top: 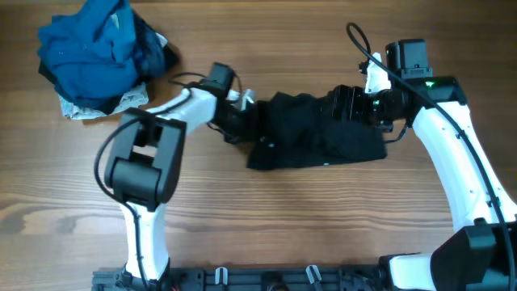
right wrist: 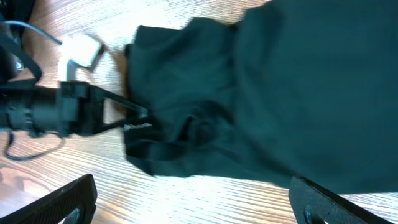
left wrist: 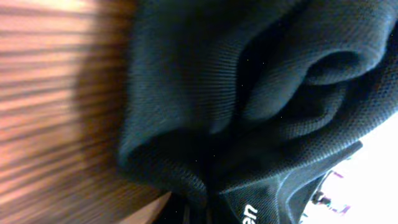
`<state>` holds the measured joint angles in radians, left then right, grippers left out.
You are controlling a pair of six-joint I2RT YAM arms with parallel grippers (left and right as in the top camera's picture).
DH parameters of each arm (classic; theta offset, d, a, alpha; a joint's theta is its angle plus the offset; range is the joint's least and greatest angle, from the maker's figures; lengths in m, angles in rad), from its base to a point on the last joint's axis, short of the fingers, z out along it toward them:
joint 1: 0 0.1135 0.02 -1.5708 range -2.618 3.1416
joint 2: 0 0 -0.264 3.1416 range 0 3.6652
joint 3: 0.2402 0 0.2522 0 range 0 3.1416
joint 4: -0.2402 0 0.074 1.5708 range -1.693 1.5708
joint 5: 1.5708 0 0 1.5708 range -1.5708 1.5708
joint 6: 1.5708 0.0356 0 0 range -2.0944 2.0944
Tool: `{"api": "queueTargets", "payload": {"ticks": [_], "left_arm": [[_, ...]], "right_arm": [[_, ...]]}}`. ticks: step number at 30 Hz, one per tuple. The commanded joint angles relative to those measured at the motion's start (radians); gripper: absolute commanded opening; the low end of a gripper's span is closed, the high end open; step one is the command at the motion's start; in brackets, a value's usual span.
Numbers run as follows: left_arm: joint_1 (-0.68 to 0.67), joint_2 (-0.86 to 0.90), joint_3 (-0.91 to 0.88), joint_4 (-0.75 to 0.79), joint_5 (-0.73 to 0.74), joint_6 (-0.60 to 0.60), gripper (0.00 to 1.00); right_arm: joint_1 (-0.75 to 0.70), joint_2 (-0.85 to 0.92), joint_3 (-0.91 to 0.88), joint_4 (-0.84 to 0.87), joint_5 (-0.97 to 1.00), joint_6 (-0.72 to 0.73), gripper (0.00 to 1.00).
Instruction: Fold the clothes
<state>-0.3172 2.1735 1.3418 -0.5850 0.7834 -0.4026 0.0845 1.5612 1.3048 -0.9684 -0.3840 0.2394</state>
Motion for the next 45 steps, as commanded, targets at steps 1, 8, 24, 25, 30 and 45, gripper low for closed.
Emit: {"api": "queueTargets", "payload": {"ticks": [1, 8, 24, 25, 30, 45], "left_arm": [[0.138, -0.018, -0.019, -0.084, -0.131, 0.103, 0.04], [0.282, -0.169, -0.014, -0.200, -0.239, 0.166, 0.04], [0.123, -0.349, 0.172, -0.330, -0.288, 0.108, 0.04], [0.105, -0.349, 0.172, -0.319, -0.288, 0.085, 0.04], [0.024, -0.349, 0.187, -0.298, -0.288, 0.073, 0.04], [-0.153, -0.346, 0.200, -0.179, -0.288, 0.050, 0.04]], "right_arm": [[0.000, -0.008, 0.013, 0.003, 0.027, -0.025, 0.99], [0.000, -0.007, 0.011, 0.066, 0.056, -0.010, 1.00], [0.020, 0.332, 0.011, 0.172, 0.132, 0.047, 0.95], [0.027, 0.349, 0.011, 0.174, 0.132, 0.059, 0.94], [0.090, 0.432, 0.011, 0.189, 0.129, 0.080, 0.94], [0.186, 0.478, 0.011, 0.205, 0.144, 0.138, 0.94]]}}
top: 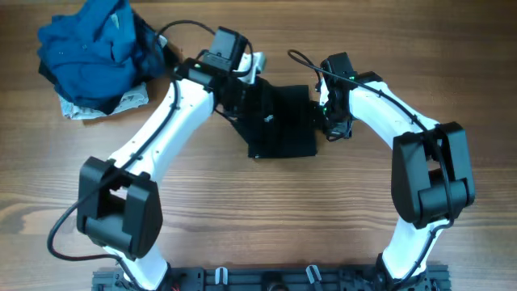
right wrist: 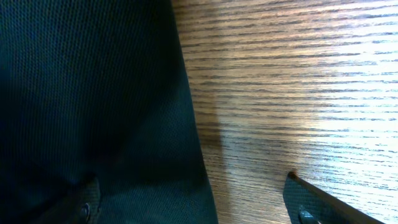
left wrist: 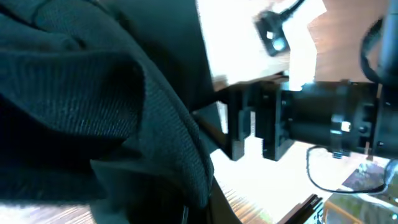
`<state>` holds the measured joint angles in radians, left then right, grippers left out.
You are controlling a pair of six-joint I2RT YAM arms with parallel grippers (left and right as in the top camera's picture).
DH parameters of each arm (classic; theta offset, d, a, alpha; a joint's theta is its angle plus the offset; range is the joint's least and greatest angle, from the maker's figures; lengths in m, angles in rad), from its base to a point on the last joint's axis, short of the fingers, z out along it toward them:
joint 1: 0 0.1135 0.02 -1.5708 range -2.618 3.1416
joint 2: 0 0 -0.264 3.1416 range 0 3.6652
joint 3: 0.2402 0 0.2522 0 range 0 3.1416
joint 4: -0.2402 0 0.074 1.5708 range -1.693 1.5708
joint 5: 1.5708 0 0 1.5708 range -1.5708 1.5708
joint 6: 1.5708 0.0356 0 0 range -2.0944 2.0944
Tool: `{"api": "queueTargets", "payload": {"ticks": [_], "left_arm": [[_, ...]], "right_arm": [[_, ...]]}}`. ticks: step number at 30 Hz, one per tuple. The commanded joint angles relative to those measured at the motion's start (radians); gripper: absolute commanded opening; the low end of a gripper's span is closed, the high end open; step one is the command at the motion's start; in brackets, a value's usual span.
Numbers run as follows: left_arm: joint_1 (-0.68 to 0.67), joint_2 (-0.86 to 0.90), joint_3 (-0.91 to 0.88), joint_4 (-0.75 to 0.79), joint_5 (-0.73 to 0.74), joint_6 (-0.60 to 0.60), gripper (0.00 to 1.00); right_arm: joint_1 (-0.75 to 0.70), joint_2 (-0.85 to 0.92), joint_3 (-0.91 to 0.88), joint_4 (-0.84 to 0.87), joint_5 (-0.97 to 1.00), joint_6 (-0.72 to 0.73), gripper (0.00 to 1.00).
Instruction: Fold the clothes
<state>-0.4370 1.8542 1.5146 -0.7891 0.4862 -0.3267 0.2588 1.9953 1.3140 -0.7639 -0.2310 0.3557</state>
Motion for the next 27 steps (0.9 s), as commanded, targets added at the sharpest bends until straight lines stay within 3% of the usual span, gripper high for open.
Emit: {"api": "queueTargets", "payload": {"ticks": [1, 11, 20, 27], "left_arm": [[-0.039, -0.025, 0.027, 0.032, 0.006, -0.026, 0.04], [-0.106, -0.019, 0.027, 0.055, -0.059, -0.033, 0.15], [-0.149, 0.069, 0.026, 0.089, -0.065, -0.034, 0.10], [-0.150, 0.103, 0.026, 0.169, -0.065, -0.048, 0.26]], "right_arm": [[0.011, 0.043, 0.002, 0.001, -0.008, 0.022, 0.94], [-0.008, 0.032, 0.012, -0.008, -0.021, 0.025, 0.95], [-0.099, 0.016, 0.120, -0.122, -0.005, 0.007, 0.95], [-0.200, -0.024, 0.311, -0.295, 0.002, -0.045, 0.96]]}}
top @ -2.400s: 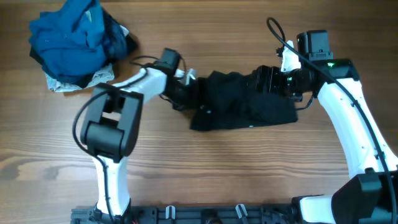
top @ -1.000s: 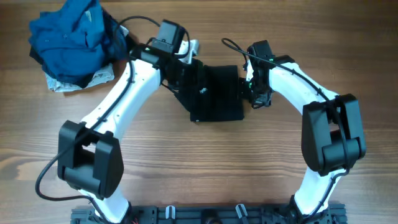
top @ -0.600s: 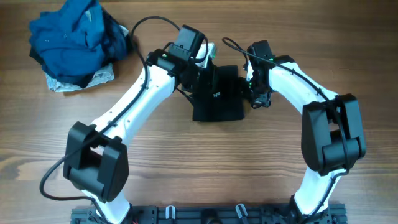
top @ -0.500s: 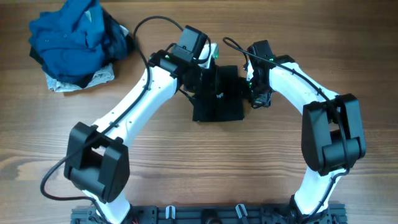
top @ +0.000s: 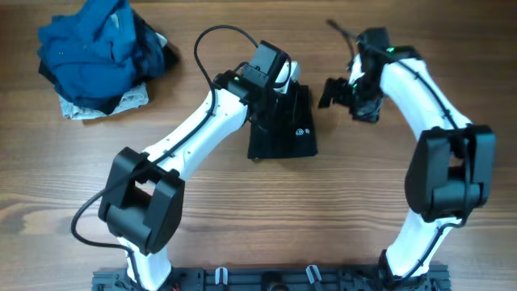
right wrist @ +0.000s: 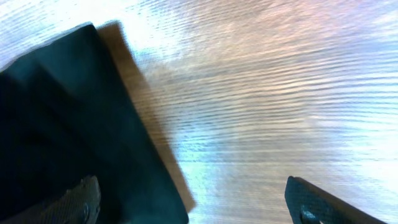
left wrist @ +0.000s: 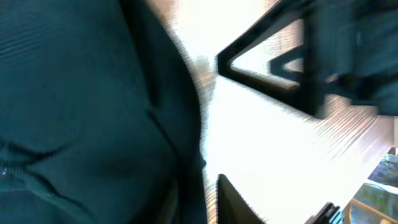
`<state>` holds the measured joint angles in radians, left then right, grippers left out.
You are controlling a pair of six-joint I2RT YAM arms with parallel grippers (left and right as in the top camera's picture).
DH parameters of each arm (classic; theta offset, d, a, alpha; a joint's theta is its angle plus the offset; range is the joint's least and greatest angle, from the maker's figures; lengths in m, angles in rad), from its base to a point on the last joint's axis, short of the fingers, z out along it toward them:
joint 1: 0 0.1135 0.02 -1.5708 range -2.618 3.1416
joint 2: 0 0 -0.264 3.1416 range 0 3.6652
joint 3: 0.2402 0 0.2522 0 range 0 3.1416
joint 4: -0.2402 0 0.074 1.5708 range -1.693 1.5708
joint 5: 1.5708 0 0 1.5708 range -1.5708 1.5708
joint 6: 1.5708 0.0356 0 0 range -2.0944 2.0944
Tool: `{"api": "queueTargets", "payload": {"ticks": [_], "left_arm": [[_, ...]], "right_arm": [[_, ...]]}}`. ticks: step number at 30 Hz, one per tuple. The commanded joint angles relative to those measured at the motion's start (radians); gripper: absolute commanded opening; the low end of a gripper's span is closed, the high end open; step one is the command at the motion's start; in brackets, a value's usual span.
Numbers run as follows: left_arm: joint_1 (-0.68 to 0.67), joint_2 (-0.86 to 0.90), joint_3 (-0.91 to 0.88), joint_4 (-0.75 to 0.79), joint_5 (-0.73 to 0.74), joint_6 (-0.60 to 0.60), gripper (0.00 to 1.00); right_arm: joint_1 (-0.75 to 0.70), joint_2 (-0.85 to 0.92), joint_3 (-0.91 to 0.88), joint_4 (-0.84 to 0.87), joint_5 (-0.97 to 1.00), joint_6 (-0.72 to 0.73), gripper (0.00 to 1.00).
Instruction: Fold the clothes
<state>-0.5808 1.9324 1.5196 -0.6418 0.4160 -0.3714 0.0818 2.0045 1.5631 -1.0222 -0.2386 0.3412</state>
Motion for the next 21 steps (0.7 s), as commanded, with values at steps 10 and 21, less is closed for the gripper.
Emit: {"api": "queueTargets", "payload": {"ticks": [10, 21], "left_arm": [[0.023, -0.045, 0.060, 0.027, 0.023, -0.003, 0.35], [0.513, -0.271, 0.059, -0.330, -0.140, -0.142, 0.74]], "right_arm": [[-0.042, -0.130, 0.080, -0.062, -0.026, -0.054, 0.97], [0.021, -0.193, 0.080, -0.015, -0.222, -0.102, 0.99]]}}
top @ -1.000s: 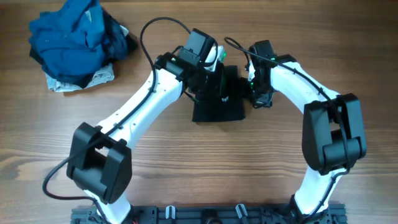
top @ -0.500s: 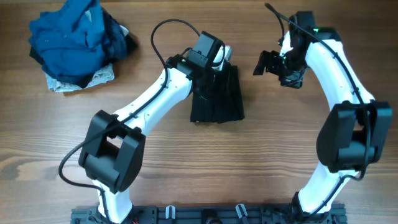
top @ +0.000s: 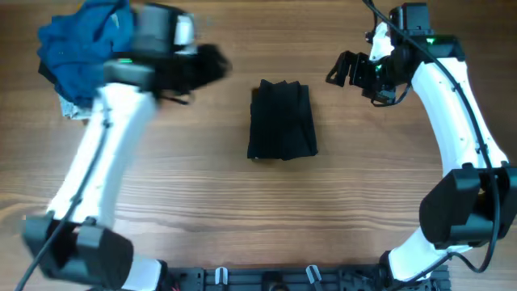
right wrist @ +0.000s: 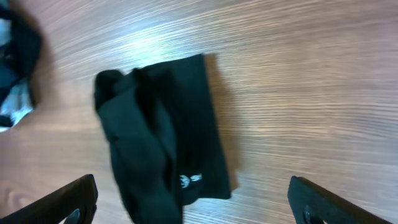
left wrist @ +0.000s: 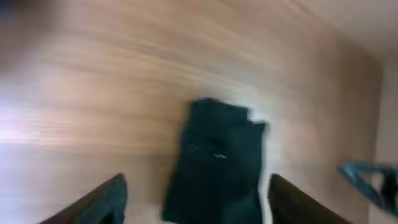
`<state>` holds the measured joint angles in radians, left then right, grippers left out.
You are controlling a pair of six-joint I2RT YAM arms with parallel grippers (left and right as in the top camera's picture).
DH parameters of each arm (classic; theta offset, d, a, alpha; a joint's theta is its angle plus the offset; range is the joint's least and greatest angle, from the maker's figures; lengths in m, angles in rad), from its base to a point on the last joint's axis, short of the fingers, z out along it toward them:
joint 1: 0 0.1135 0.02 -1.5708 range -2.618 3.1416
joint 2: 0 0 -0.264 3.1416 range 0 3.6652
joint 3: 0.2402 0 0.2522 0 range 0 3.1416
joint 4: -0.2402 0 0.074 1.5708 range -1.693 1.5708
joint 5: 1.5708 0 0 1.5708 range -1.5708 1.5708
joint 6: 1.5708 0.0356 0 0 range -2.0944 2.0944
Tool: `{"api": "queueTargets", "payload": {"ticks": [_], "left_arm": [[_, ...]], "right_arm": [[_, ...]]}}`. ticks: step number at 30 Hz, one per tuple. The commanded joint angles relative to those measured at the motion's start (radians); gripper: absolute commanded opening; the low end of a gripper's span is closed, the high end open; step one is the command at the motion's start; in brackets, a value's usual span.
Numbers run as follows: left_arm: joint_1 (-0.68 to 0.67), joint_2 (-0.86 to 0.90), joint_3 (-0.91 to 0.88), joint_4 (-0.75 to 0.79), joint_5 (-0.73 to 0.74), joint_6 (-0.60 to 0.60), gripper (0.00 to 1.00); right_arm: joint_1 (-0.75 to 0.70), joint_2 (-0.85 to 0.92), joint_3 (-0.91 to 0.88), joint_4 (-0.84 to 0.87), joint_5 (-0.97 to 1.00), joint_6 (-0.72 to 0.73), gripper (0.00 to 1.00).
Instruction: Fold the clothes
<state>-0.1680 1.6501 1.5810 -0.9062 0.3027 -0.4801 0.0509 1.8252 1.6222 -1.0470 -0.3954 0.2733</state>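
A black garment lies folded into a compact rectangle in the middle of the wooden table, a small white logo on its near right corner. It also shows in the left wrist view and the right wrist view. My left gripper hangs blurred to the garment's upper left, open and empty, its fingers wide apart. My right gripper hovers to the upper right of the garment, open and empty, with its fingers spread.
A heap of crumpled blue and dark clothes over a pale cloth sits at the far left corner; its edge shows in the right wrist view. A black rail runs along the table's near edge.
My left gripper was down on the black garment's top edge; now it is off it, open, up and left toward the blue heap. The right gripper has lifted slightly farther right.
The black garment first lay spread wide with a gripper at each end, the left one shut on its left edge. Then it was half as wide, the left gripper over its middle. Then it was compact under the left gripper. Now both grippers are clear of it.
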Motion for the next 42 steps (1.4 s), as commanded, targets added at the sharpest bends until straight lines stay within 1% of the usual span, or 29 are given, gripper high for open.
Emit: {"api": "queueTargets", "payload": {"ticks": [1, 5, 7, 10, 12, 14, 19, 21, 22, 23, 25, 27, 28, 29, 32, 34, 36, 40, 42], "left_arm": [[0.140, 0.023, -0.003, -0.108, -0.027, -0.033, 0.76], [0.181, 0.041, -0.010, -0.174, -0.028, -0.023, 0.80], [0.178, 0.041, -0.010, -0.188, -0.027, -0.022, 0.82], [0.179, 0.041, -0.010, -0.203, -0.028, -0.022, 0.84], [0.178, 0.041, -0.010, -0.212, -0.028, -0.022, 0.85], [0.179, 0.041, -0.010, -0.213, -0.028, -0.022, 0.85], [0.178, 0.041, -0.010, -0.209, -0.028, -0.022, 0.86], [0.178, 0.041, -0.010, -0.209, -0.028, -0.022, 0.86], [0.178, 0.041, -0.010, -0.209, -0.028, -0.022, 0.86], [0.179, 0.041, -0.010, -0.209, -0.028, -0.022, 0.87], [0.178, 0.041, -0.010, -0.209, -0.028, -0.022, 0.87], [0.178, 0.041, -0.010, -0.209, -0.028, -0.022, 0.87], [0.179, 0.041, -0.010, -0.209, -0.028, -0.022, 0.87], [0.179, 0.041, -0.010, -0.209, -0.027, -0.022, 0.87], [0.178, 0.041, -0.010, -0.209, -0.028, -0.022, 0.88], [0.178, 0.041, -0.010, -0.209, -0.028, -0.022, 0.88], [0.179, 0.041, -0.010, -0.209, -0.028, -0.022, 0.88], [0.178, 0.041, -0.010, -0.210, -0.027, -0.022, 0.88], [0.178, 0.041, -0.010, -0.210, -0.028, -0.022, 0.88]], "right_arm": [[0.092, -0.011, 0.020, 0.014, -0.047, -0.027, 0.98], [0.188, 0.010, 0.019, 0.022, 0.067, 0.018, 0.99], [0.224, 0.057, 0.019, 0.019, 0.075, 0.017, 0.98], [0.227, 0.109, 0.019, 0.004, 0.076, 0.014, 0.96], [0.214, 0.154, 0.019, -0.018, 0.118, 0.014, 0.96], [0.207, 0.175, 0.019, -0.032, 0.107, -0.014, 0.96], [0.208, 0.183, 0.005, -0.045, 0.081, -0.065, 0.94], [0.208, 0.183, 0.002, -0.043, 0.081, -0.066, 0.90], [0.208, 0.183, -0.007, -0.025, 0.080, -0.064, 0.81], [0.208, 0.183, -0.017, -0.013, 0.065, -0.065, 0.78], [0.208, 0.184, -0.040, 0.009, 0.032, -0.065, 0.75], [0.208, 0.184, -0.078, 0.043, 0.002, -0.064, 0.62], [0.208, 0.184, -0.090, 0.053, 0.002, -0.063, 0.58], [0.208, 0.184, -0.098, 0.060, 0.002, -0.062, 0.56], [0.208, 0.184, -0.132, 0.093, 0.002, -0.061, 0.56], [0.208, 0.184, -0.146, 0.104, 0.002, -0.061, 0.50], [0.208, 0.184, -0.145, 0.113, 0.001, -0.059, 0.36], [0.208, 0.185, -0.145, 0.131, 0.002, -0.030, 0.05], [0.208, 0.185, -0.145, 0.148, 0.002, -0.029, 0.04]]}}
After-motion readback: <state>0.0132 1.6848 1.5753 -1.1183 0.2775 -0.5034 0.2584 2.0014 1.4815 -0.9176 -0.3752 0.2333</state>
